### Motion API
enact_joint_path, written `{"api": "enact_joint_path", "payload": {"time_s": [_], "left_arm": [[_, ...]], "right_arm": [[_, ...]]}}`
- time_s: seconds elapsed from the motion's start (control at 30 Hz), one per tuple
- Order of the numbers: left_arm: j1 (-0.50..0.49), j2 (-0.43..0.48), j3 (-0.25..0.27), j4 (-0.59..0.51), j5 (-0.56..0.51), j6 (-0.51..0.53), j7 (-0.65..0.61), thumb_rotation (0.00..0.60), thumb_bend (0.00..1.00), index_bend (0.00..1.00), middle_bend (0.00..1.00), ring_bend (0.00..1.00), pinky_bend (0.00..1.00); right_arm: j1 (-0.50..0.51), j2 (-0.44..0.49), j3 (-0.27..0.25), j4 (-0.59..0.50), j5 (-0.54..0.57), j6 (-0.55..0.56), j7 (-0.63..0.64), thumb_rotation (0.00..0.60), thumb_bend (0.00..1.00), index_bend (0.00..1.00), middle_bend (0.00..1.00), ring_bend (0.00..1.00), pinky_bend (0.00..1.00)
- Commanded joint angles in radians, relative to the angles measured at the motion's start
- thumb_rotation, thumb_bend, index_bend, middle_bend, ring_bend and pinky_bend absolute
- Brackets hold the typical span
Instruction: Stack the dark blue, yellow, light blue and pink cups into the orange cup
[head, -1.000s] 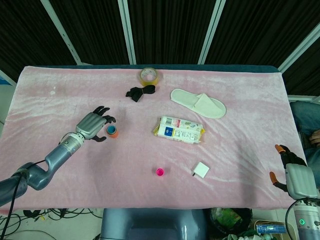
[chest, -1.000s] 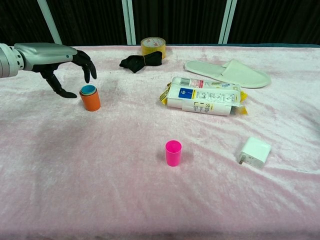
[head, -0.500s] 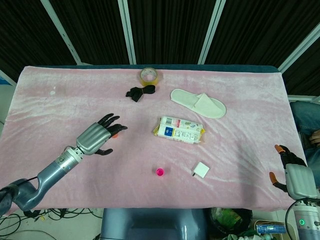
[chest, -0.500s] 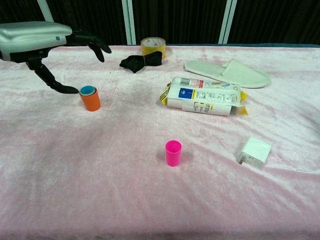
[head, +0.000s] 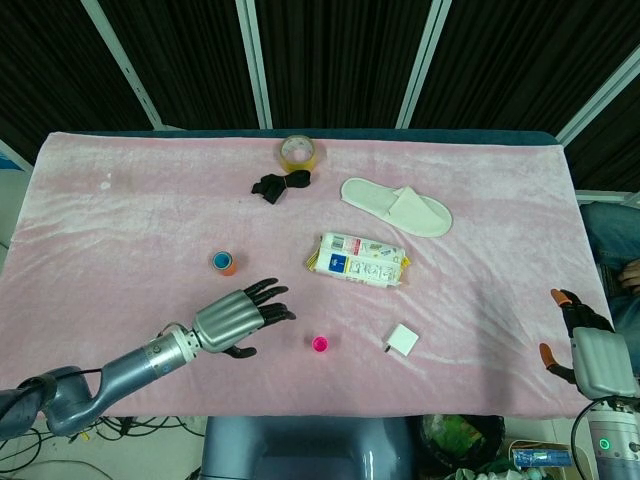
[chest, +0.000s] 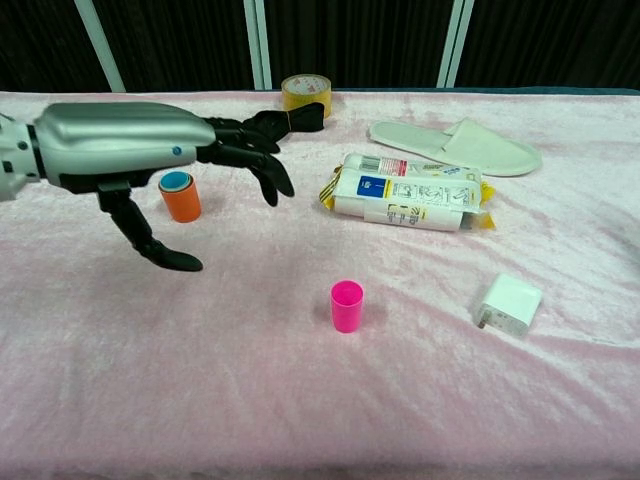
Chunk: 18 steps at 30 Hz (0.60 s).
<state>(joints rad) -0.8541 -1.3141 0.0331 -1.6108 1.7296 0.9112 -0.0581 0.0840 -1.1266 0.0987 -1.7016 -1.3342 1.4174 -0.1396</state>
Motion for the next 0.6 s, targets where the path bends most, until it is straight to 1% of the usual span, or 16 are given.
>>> {"api": "enact_joint_path", "payload": {"time_s": [0.03,0.2,0.37,0.6], "left_arm": [[-0.029,-0.049,-0.003,0.016,-0.012,-0.052,0.022,0.6,0.21,0.19,0.25,0.0,0.0],[-0.049,-0.092,-0.009,0.036,-0.032,-0.091,0.044,0.6,0.21,0.19,0.25,0.0,0.0],[-0.062,-0.142,-0.027,0.08,-0.053,-0.103,0.075,0.6,0.21,0.2,0.25,0.0,0.0],[-0.089,-0.208,-0.046,0.157,-0.074,-0.12,0.057,0.6,0.21,0.23,0.27,0.0,0.0]], "right_arm": [[0.0,0.001,0.001,0.0,0.002,-0.001,0.001,0.6,0.3,0.13,0.1,0.17,0.24],[0.001,0.001,0.002,0.001,0.004,-0.002,0.005,0.6,0.3,0.13,0.1,0.17,0.24],[0.001,0.001,0.002,0.0,0.003,-0.002,0.006,0.6,0.3,0.13,0.1,0.17,0.24],[0.001,0.001,0.004,0.0,0.007,-0.004,0.007,0.6,0.3,0.13,0.1,0.17,0.24]]}}
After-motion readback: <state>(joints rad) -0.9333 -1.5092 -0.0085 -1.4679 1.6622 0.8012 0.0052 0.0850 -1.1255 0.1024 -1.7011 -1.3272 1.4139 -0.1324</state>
